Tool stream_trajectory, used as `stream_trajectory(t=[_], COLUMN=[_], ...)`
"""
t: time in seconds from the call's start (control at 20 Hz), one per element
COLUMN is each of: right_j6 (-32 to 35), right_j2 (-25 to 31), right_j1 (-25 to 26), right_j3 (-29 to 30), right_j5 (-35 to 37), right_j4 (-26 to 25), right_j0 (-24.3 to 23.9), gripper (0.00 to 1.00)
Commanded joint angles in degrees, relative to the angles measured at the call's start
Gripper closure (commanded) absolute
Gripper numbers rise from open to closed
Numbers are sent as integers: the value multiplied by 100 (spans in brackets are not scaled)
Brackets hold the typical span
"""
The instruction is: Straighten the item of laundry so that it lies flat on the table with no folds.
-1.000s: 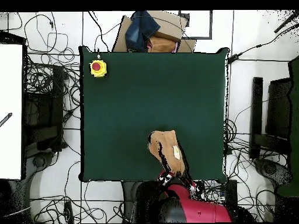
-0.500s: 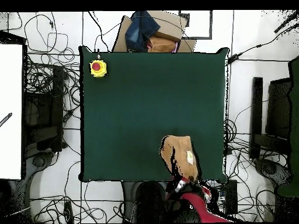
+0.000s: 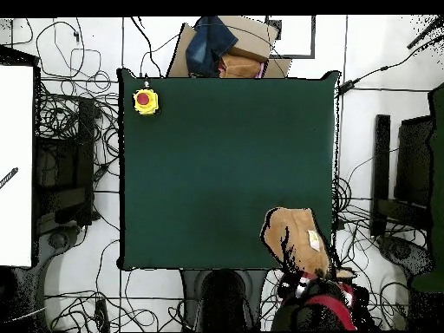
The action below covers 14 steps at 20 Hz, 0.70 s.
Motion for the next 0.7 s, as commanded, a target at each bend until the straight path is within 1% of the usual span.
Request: stream_trajectory(t=[0.05, 0.15, 0.2, 0.25, 0.35, 0.4, 0.45, 0.5, 0.6, 0.7], right_j6=[2663, 3951, 4383, 4825, 5618, 5970, 6131, 6140, 5830, 5147], right_j2=[-222, -754, -1136, -1565, -2416, -2785, -3126, -3308, -3188, -2487], right_j1=[1161, 1861, 2279, 2747, 3663, 4058, 4421, 4623, 4476, 3821], right_j3=[-398, -738, -938, -1155, -1582, -1767, -1883, -1927, -1855, -1677], right_j5=[-449, -788, -1113, -1456, -2101, -2346, -2672, -2883, -2845, -2165], right_j4=[-1891, -2521, -2687, -2734, -2556, -2373, -2039, -1718, -1312, -1114], right_j0=[1408, 2301, 2780, 3283, 4223, 4625, 4943, 5112, 5054, 4594], gripper=[100, 100, 100, 100, 100, 100, 100, 100, 100, 100])
